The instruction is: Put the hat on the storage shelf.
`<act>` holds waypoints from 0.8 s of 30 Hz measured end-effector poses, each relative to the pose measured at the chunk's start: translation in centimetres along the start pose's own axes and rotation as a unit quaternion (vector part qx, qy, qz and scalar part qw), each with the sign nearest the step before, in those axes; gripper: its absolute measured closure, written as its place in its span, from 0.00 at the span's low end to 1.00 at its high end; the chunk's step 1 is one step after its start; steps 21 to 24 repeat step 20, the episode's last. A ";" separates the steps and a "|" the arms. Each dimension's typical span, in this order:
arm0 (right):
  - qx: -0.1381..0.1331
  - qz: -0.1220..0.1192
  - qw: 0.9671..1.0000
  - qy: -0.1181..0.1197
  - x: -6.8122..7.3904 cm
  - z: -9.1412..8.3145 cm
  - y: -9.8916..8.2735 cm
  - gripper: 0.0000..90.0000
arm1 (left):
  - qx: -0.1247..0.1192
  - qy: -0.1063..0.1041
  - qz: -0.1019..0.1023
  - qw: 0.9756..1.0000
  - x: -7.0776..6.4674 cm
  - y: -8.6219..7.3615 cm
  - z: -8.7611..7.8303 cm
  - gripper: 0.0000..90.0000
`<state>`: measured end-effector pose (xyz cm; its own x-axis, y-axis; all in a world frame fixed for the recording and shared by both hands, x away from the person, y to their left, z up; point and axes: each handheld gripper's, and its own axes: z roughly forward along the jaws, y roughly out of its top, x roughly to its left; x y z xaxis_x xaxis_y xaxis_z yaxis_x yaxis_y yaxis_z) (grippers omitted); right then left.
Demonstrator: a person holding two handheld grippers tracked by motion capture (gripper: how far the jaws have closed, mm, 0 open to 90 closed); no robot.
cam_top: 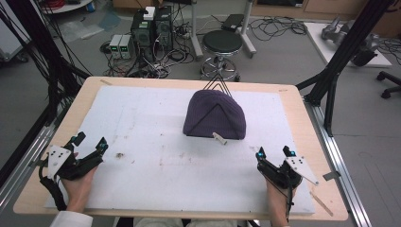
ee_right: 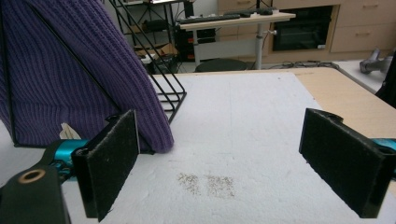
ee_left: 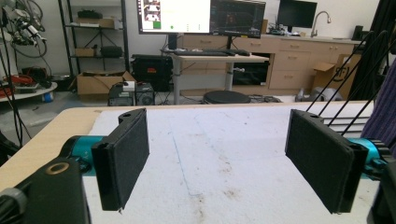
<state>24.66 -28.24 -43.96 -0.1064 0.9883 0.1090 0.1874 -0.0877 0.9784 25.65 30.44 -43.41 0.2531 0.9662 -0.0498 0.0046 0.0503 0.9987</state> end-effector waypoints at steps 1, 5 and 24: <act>0.000 0.002 1.000 0.000 0.0 0.0 0.0 0.13 | 0.000 0.000 0.000 1.000 0.0 0.0 0.0 0.25; 0.000 0.005 1.000 0.001 0.0 0.0 0.0 0.13 | 0.001 -0.003 0.000 1.000 0.0 0.0 0.0 0.25; 0.006 0.019 1.000 0.005 -0.3 0.0 -0.1 0.13 | 0.003 -0.003 -0.014 1.000 0.2 -0.1 0.0 0.25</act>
